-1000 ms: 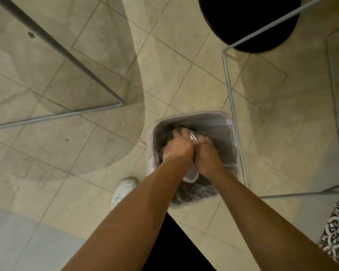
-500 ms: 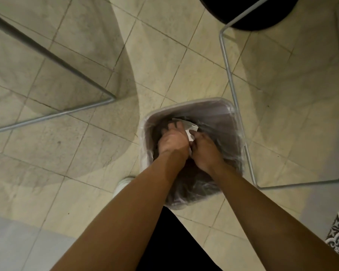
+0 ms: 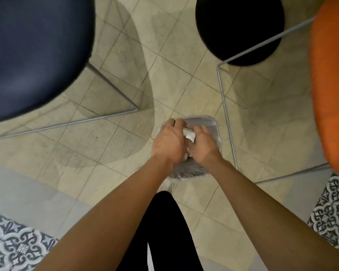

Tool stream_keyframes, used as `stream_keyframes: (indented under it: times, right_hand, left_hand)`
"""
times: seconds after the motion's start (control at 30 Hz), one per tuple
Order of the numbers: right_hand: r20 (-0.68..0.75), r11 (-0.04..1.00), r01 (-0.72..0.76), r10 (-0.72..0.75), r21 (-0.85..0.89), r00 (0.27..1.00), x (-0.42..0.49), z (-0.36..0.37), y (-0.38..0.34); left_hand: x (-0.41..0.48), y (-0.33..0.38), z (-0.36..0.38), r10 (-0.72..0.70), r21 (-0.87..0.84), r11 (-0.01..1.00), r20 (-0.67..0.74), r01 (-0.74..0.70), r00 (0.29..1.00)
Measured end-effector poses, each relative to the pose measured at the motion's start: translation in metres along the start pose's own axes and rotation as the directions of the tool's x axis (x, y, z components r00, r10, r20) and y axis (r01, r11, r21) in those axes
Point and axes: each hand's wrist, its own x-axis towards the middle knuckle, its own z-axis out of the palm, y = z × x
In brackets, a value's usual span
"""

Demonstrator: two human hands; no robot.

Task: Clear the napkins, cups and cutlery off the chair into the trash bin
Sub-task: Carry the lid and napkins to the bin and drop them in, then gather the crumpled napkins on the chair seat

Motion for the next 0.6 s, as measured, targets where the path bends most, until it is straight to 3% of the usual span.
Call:
stream_keyframes:
  times: [0.3,0.6]
  right_hand:
    - [-0.077,0.969,0.239,-0.243,-0.061,0.967,-0.050,-0.050,-0.092]
    - [-0.063,0.916,0.373,-0.385,-0.145,0.921,-0.054,-0.058,-0.189]
  left_hand:
    - [-0.063,0.009,-0.102,0.013,-0.111,0.993,-0.310,-0.050,0.951]
    - [-0.089,-0.025,-0.185,-0.098,-0.160,0.987,-0.500,0.020,0.860]
